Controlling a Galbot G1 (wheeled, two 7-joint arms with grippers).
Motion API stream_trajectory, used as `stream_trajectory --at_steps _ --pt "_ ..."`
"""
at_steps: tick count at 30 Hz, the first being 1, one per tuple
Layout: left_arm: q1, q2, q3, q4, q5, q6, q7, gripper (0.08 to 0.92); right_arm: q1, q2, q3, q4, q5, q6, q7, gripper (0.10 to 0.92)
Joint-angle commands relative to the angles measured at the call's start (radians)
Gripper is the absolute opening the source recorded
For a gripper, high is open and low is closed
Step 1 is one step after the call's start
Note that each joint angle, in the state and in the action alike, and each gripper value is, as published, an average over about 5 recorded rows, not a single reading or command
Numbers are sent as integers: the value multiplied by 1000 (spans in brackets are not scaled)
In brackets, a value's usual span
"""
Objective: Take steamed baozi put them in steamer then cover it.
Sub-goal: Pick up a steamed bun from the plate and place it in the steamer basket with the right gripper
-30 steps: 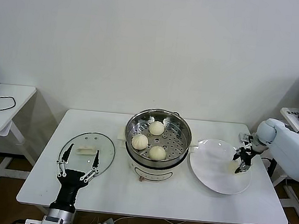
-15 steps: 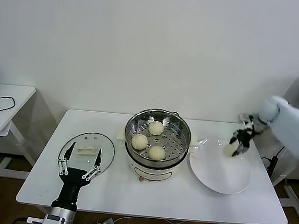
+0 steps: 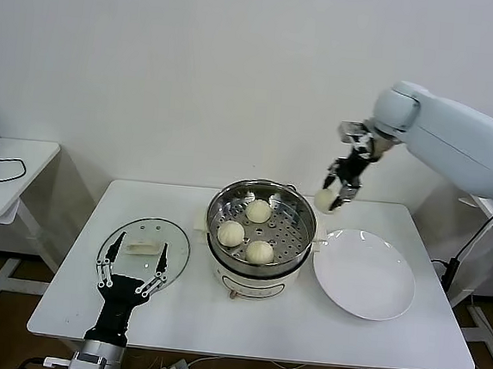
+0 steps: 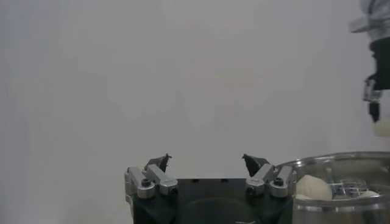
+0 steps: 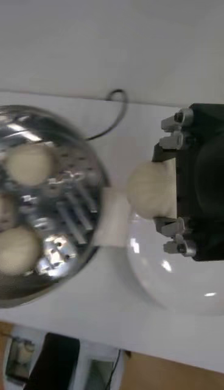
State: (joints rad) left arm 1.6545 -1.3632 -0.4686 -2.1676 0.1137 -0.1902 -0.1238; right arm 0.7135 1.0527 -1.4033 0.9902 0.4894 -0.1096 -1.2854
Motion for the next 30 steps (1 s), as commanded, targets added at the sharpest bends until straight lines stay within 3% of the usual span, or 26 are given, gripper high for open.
stream_trajectory --at_steps 1,30 --pt "0 0 -2 2 0 -1 0 823 35 138 -101 85 74 -37 66 636" --pt "1 1 -15 7 -12 -9 -2 823 -105 163 -111 34 -50 -28 132 638"
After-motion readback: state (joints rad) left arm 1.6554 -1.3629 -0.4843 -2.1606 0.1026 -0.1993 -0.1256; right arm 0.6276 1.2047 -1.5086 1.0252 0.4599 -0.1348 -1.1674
